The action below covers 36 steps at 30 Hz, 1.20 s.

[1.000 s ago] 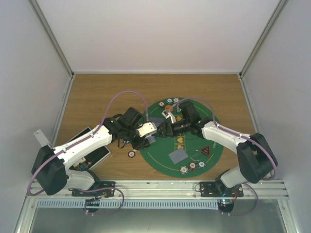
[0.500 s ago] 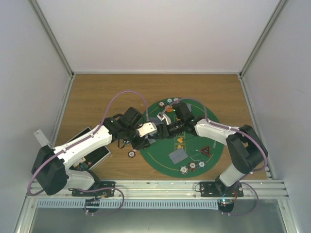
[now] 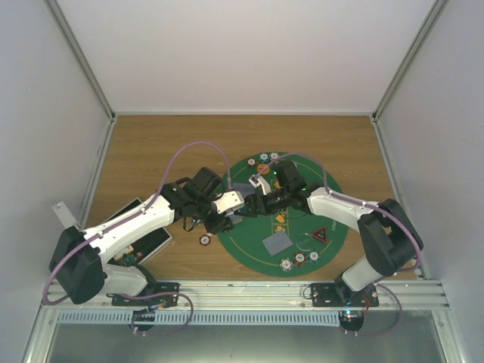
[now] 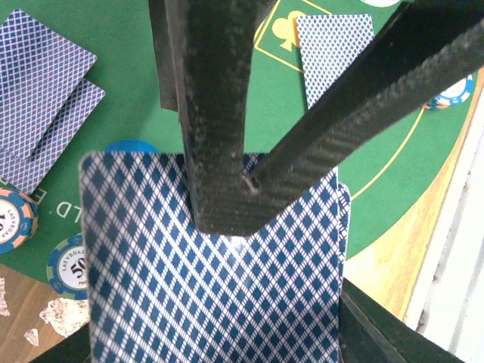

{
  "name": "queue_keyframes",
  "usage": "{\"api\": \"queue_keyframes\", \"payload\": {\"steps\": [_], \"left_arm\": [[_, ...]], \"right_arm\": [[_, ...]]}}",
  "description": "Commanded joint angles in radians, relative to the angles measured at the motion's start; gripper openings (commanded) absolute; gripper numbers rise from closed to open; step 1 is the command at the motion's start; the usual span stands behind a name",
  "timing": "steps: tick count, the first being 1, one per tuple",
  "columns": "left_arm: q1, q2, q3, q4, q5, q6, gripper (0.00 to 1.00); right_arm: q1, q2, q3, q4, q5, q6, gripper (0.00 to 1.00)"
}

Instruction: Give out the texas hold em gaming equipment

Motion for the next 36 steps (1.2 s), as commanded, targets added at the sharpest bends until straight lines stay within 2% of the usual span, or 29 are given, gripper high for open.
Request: {"api": "queue_keyframes", "payload": {"steps": [1, 6, 7, 11, 15, 22, 26, 31, 36], "left_arm": [[-0.003, -0.014, 0.008, 0.035, 0.013, 0.011, 0.53], [-0.005, -0.015, 0.007, 0.036, 0.016, 0.011, 0.53], [-0.004, -0.014, 0.007, 0.037, 0.016, 0.011, 0.53], [-0.003, -0.010, 0.009, 0.036, 0.015, 0.011, 0.53], [-0.004, -0.011, 0.009, 0.035, 0.015, 0.009, 0.53], [-0.004, -0.006, 0.011, 0.036, 0.018, 0.012, 0.53], [-0.004, -0.003, 0.011, 0.036, 0.018, 0.012, 0.53], [-0.005, -0.006, 0.014, 0.034, 0.016, 0.010, 0.53], [-0.004, -0.011, 0.009, 0.034, 0.005, 0.009, 0.53]], "right_arm": [[-0.021, -0.038, -0.036, -0.021, 0.064, -0.010, 0.92], [-0.023, -0.048, -0.029, 0.005, -0.025, -0.021, 0.91], [-0.022, -0.046, -0.026, 0.015, -0.058, -0.021, 0.88], [-0.020, -0.047, -0.014, 0.031, -0.148, -0.008, 0.64], [-0.020, -0.066, 0.004, -0.010, -0.136, -0.025, 0.44], [-0.020, -0.102, -0.004, -0.025, -0.126, -0.015, 0.24], [-0.020, -0.118, -0.001, -0.036, -0.121, -0.015, 0.16], [-0.020, -0.116, 0.001, -0.043, -0.126, -0.017, 0.01], [-0.028, -0.147, 0.008, -0.049, -0.098, -0.002, 0.01]]}}
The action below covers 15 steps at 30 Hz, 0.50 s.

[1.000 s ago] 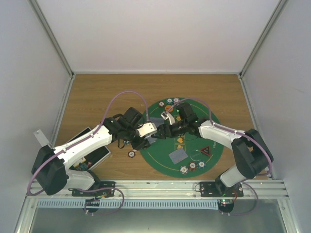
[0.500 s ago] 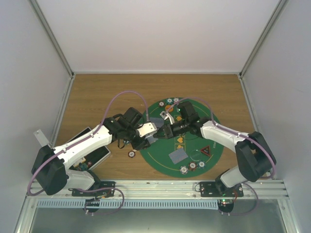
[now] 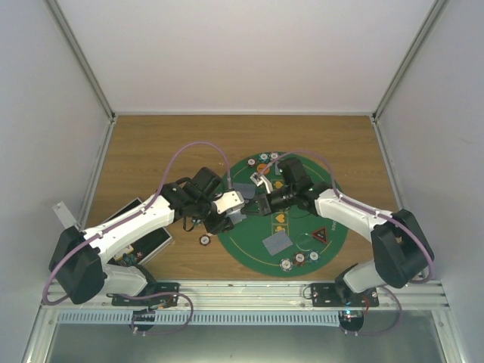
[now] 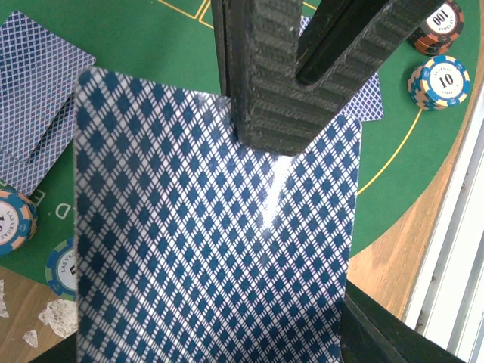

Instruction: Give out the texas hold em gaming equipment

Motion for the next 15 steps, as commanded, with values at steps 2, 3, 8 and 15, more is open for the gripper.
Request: {"api": "queue_keyframes", "payload": {"steps": [2, 3, 8, 15], "left_arm": [[-0.003, -0.010, 0.008, 0.035, -0.007, 0.011, 0.53], [-0.003, -0.009, 0.010, 0.034, -0.009, 0.010, 0.53], [-0.002, 0.000, 0.024, 0.026, -0.008, 0.012, 0.53], [-0.002, -0.005, 0.026, 0.025, -0.009, 0.009, 0.53]], "right_arm": [[-0.024, -0.061, 0.013, -0.020, 0.041, 0.015, 0.01], [-0.030, -0.074, 0.008, -0.019, 0.050, 0.022, 0.01], [-0.095, -0.149, -0.026, -0.007, 0.051, 0.051, 0.01], [-0.228, -0.223, -0.081, -0.094, 0.058, 0.031, 0.01]]}}
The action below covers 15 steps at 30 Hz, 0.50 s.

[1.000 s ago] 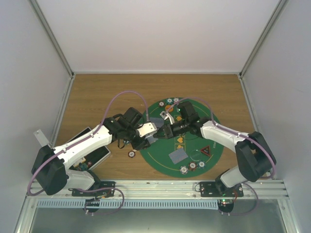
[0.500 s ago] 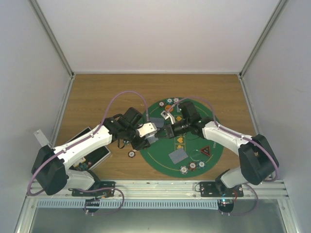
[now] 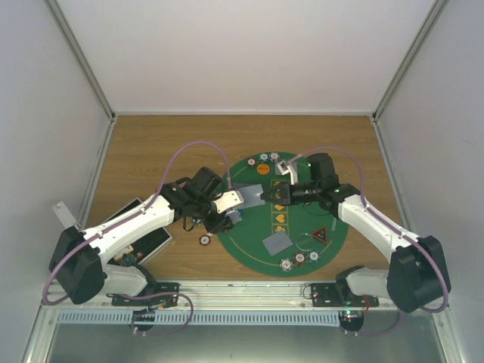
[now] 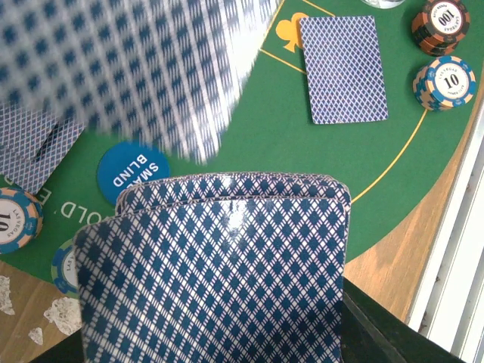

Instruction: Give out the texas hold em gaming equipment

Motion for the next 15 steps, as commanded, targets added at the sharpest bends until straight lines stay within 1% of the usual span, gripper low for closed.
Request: {"api": "queue_keyframes", "payload": {"steps": [1, 4, 8, 14, 15], "left_arm": [[-0.001, -0.008, 0.026, 0.023, -0.002, 0.009, 0.53], [0.004, -0.010, 0.026, 0.023, -0.003, 0.008, 0.53], [0.014, -0.006, 0.025, 0.029, -0.007, 0.010, 0.53], [0.021, 0.005, 0.030, 0.040, -0.019, 0.005, 0.53], [0.021, 0.002, 0.032, 0.036, -0.021, 0.000, 0.53]], "right_arm": [[-0.091, -0.041, -0.021, -0.101, 0.026, -0.005, 0.01], [-0.167, -0.059, -0.008, -0.169, 0.052, -0.012, 0.00], [-0.287, -0.046, -0.004, -0.212, 0.105, -0.040, 0.01], [-0.405, 0.126, 0.072, -0.251, 0.152, -0.118, 0.01], [-0.448, 0.146, 0.082, -0.256, 0.151, -0.126, 0.01]]}}
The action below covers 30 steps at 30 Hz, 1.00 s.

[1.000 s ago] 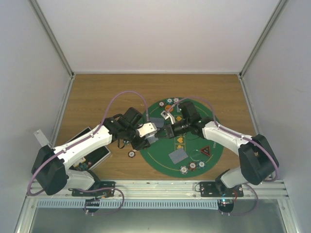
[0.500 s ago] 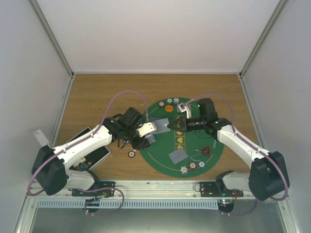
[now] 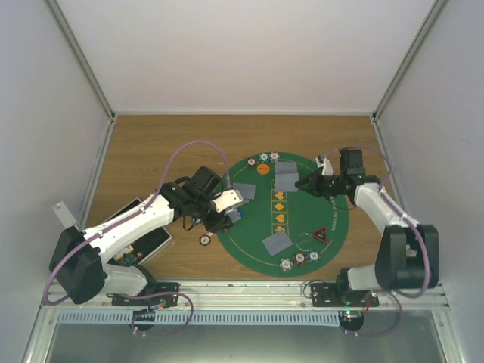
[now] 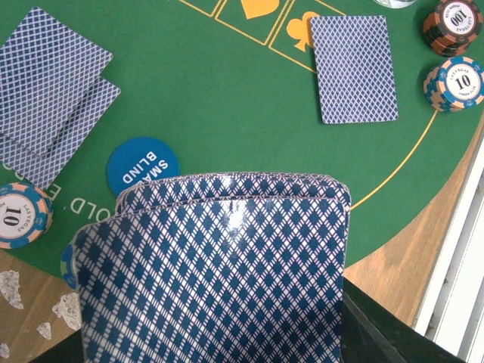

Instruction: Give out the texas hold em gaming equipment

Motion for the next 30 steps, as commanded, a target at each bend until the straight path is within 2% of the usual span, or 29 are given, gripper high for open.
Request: {"api": "queue_keyframes", "payload": {"steps": [1, 11, 18, 30], "left_arm": [[0.008, -0.002, 0.034, 0.030, -0.016, -0.004, 0.53], [0.028, -0.025, 0.018, 0.028, -0.003, -0.018, 0.52], [0.029, -0.010, 0.022, 0.042, -0.025, -0.024, 0.53], [0.034, 0.004, 0.028, 0.044, -0.018, -0.001, 0.53]], "right_arm": [[-0.107, 0.100, 0.066, -0.052, 0.028, -0.075, 0.01], [-0.177, 0.427, 0.310, -0.118, -0.036, -0.179, 0.01], [-0.177, 0.568, 0.400, -0.136, -0.131, -0.207, 0.00], [-0.176, 0.748, 0.552, -0.186, -0.140, -0.251, 0.00]]}}
